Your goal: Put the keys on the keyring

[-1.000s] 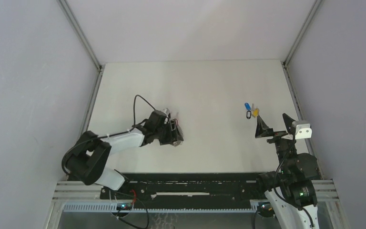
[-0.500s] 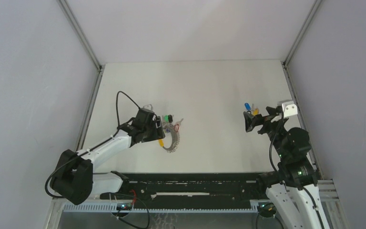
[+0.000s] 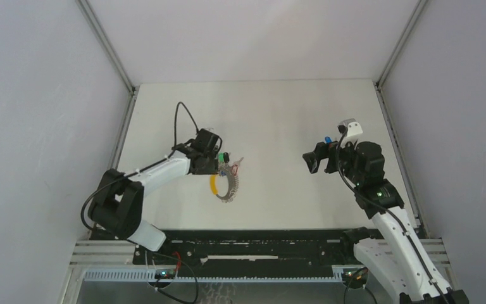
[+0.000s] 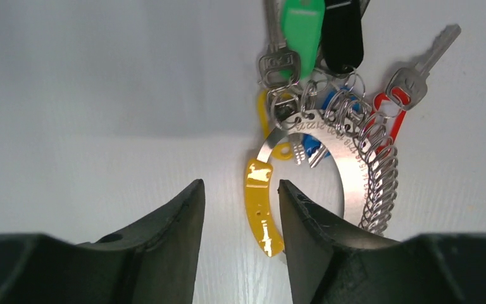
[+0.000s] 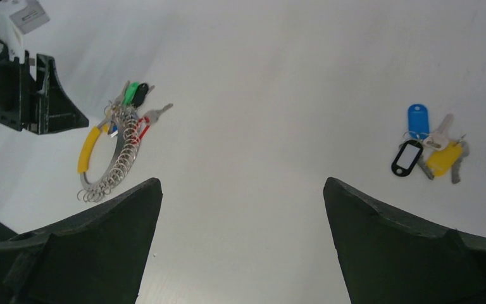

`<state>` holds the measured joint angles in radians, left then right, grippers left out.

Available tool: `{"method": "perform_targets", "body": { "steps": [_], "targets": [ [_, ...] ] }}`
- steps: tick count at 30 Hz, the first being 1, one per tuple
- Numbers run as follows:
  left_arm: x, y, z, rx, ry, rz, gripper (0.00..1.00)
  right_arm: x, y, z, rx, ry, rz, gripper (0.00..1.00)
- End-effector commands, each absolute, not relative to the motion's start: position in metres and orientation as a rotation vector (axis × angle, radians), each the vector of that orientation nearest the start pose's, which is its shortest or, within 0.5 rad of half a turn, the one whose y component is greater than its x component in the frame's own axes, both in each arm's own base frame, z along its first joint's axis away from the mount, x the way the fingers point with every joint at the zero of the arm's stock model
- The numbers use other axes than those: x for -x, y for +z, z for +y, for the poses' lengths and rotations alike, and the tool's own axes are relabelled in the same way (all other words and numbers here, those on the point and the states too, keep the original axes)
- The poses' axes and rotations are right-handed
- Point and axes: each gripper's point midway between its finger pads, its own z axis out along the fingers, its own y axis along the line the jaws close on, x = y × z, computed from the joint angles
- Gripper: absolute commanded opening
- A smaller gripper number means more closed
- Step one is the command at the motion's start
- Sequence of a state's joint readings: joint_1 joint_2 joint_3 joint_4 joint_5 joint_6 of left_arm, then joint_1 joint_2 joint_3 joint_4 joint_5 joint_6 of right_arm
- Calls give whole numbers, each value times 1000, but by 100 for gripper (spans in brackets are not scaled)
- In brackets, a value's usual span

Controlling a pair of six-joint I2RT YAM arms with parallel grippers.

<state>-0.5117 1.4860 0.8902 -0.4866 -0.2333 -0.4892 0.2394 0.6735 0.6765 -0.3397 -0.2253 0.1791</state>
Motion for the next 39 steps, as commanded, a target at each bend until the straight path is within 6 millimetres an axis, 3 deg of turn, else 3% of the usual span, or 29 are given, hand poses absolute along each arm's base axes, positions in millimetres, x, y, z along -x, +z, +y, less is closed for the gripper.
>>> {"method": "perform_targets", "body": {
  "steps": [1, 11, 16, 26, 39],
  "targets": [
    [-308, 57, -149, -63, 27, 2588, 49, -259, 232, 126, 242, 577, 1893, 100],
    [-299, 22, -156, -120, 25, 2712, 41, -256, 218, 139, 301, 573, 1938, 100],
    [-290, 13, -161, -142, -8, 2739, 29, -253, 207, 163, 387, 636, 1970, 100],
    [-284, 26, -192, -202, -153, 2630, 12, -260, 166, 227, 524, 720, 2042, 100],
    [-289, 45, -195, -164, -238, 2498, 7, -271, 123, 302, 548, 1011, 2163, 83]
  ]
}}
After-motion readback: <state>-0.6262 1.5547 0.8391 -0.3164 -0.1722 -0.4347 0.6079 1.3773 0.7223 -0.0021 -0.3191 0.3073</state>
